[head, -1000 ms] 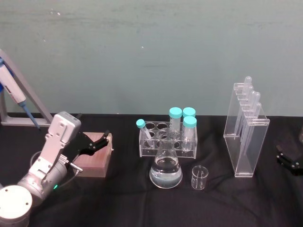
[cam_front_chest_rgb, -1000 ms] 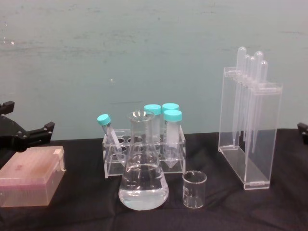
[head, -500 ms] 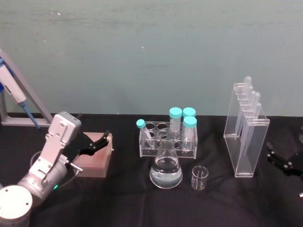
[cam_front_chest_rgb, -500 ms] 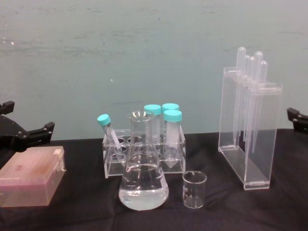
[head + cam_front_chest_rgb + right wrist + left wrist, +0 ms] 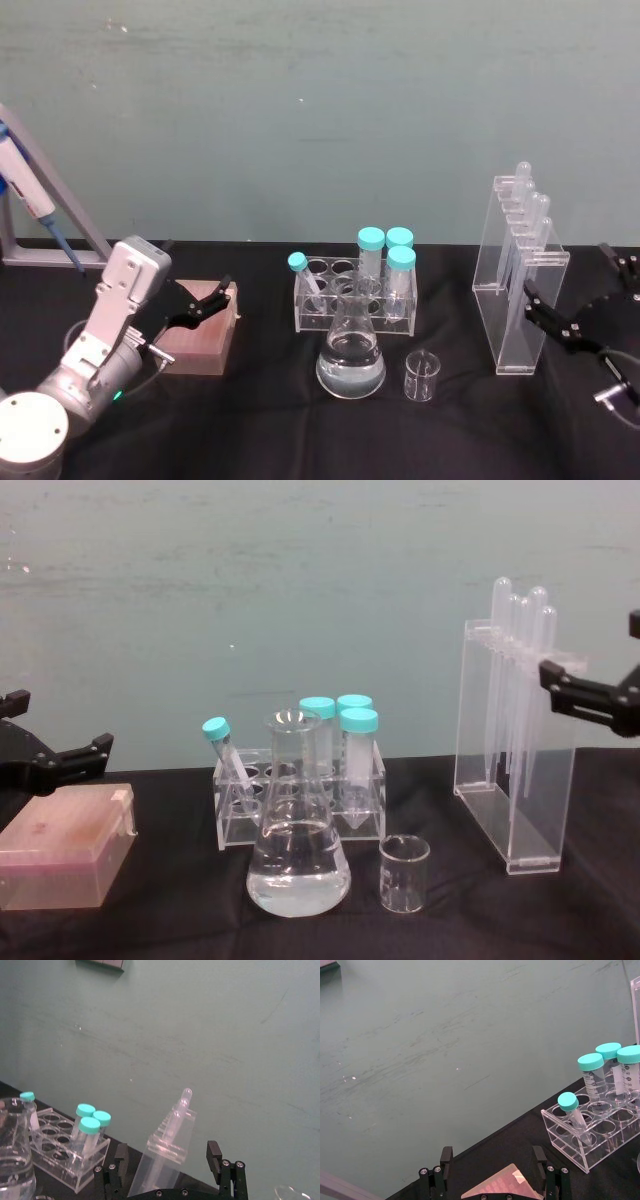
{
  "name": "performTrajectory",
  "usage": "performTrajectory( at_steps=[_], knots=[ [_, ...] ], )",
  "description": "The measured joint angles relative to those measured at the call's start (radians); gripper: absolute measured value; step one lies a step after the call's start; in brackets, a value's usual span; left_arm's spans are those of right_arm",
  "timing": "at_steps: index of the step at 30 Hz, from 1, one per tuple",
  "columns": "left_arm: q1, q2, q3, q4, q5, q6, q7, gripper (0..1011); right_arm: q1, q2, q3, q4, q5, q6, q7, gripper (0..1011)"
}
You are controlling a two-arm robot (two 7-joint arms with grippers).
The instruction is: Place the experimental apparatus aside using one hand.
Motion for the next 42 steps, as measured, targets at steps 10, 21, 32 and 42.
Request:
performTrajectory(
  at_steps=[10, 21, 32, 42],
  knots=[
    [0.0, 0.0, 0.0, 0.0, 0.0, 0.0, 0.0, 1000, 0.02, -0.071, 0.006, 0.025, -0.025, -0.024, -0.015, 1000],
    [0.0, 0.0, 0.0, 0.0, 0.0, 0.0, 0.0, 1000, 0.05, -0.171, 0.033, 0.071, 0.006, 0.002, -0.034, 1000],
    [0.0, 0.0, 0.0, 0.0, 0.0, 0.0, 0.0, 1000, 0.07, -0.242, 0.051, 0.105, 0.029, 0.026, -0.032, 1000],
    [0.0, 0.0, 0.0, 0.0, 0.0, 0.0, 0.0, 1000, 0.083, -0.306, 0.065, 0.131, -0.006, 0.056, -0.064, 1000]
  ],
)
